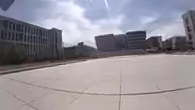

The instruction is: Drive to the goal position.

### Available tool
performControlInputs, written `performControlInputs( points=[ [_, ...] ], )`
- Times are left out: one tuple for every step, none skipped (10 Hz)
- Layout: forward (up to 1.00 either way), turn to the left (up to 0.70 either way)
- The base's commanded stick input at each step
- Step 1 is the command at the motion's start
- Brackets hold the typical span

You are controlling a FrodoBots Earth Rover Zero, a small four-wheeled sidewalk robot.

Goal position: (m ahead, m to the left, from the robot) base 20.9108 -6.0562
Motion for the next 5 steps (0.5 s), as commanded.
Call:
performControlInputs(
  points=[
    [0.7, 0.03],
    [0.7, 0.01],
    [0.7, 0.0],
    [0.7, 0.0],
    [0.7, 0.0]
  ],
)
